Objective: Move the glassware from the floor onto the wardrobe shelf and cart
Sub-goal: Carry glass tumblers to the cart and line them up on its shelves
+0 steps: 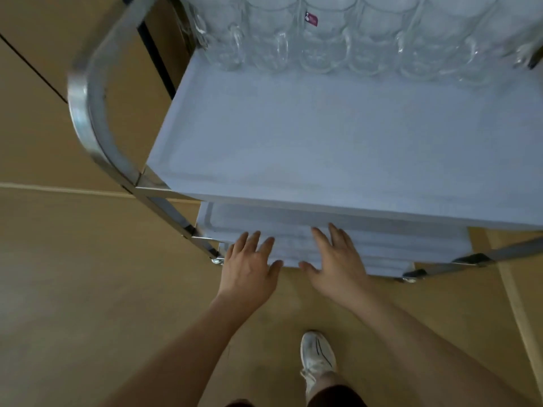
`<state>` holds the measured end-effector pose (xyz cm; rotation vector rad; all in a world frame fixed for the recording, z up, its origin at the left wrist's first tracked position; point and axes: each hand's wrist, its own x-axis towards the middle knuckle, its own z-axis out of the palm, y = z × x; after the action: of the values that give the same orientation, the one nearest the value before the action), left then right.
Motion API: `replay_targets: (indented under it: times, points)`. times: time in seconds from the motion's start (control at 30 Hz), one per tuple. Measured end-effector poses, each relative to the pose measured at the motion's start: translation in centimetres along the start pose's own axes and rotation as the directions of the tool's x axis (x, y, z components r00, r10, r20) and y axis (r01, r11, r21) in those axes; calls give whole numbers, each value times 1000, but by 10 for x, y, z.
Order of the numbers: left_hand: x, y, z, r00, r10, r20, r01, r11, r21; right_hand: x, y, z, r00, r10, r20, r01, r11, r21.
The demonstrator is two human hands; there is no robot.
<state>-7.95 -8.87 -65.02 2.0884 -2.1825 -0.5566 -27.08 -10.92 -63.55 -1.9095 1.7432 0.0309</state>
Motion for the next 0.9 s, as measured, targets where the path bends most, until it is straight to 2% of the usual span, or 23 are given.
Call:
replay_targets:
  times: [0.2, 0.3, 0.43, 0.67, 0.9]
  points:
    - [-56, 47, -120, 996, 77, 49, -75, 996, -38, -108, -45, -90, 997, 81, -17, -79, 993, 87]
    - [-77, 76, -177, 986, 154, 56, -151, 987, -59, -161, -63, -137, 988, 124, -87, -115, 988, 99]
    - [-90, 137, -249, 956, 294, -5, -294, 955, -40, -216, -66, -205, 970, 165, -178, -147, 983, 110]
    - [-102, 278, -340, 825, 551, -126, -542, 834, 102, -293, -21, -326, 880, 231, -416, -184, 971, 150]
    - [-120, 455, -371, 669, 715, -202, -693, 699, 180, -377, 90, -428, 719, 329, -612, -264, 944, 197]
